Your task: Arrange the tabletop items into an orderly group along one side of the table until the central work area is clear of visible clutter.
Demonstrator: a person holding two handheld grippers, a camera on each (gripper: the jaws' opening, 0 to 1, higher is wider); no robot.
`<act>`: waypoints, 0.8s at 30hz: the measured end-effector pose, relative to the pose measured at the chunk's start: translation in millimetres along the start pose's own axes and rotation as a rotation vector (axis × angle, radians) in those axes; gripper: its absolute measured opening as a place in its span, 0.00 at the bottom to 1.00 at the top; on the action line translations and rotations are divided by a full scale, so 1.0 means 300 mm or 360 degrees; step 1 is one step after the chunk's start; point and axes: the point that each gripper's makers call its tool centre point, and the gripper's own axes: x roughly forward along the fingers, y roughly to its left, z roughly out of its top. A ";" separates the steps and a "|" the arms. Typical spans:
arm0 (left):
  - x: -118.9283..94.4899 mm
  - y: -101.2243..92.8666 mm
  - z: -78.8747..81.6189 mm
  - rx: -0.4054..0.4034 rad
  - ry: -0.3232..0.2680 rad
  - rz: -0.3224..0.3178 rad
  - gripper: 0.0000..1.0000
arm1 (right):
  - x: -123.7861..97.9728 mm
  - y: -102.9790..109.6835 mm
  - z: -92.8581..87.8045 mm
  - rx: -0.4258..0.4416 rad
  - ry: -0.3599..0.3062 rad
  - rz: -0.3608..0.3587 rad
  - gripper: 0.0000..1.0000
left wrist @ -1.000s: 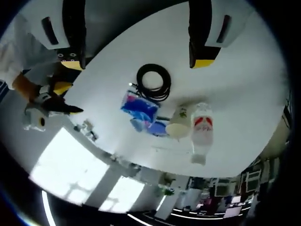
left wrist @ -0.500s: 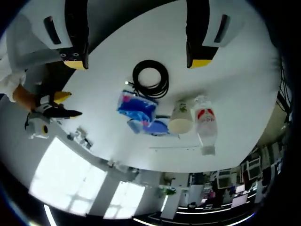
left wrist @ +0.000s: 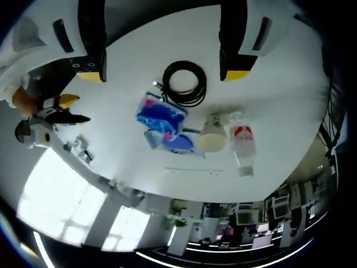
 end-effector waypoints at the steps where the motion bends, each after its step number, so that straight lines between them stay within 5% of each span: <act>1: 0.004 0.000 -0.004 0.0019 0.0013 0.0007 0.79 | 0.003 -0.002 -0.001 0.0013 -0.0002 -0.0001 0.73; 11: 0.016 0.037 0.007 0.0140 0.0079 -0.0007 0.77 | 0.059 0.002 -0.024 0.0005 0.0050 -0.0021 0.71; 24: 0.090 -0.013 0.085 0.0121 0.0013 -0.0137 0.76 | 0.100 -0.014 -0.029 0.0019 0.0085 -0.0059 0.70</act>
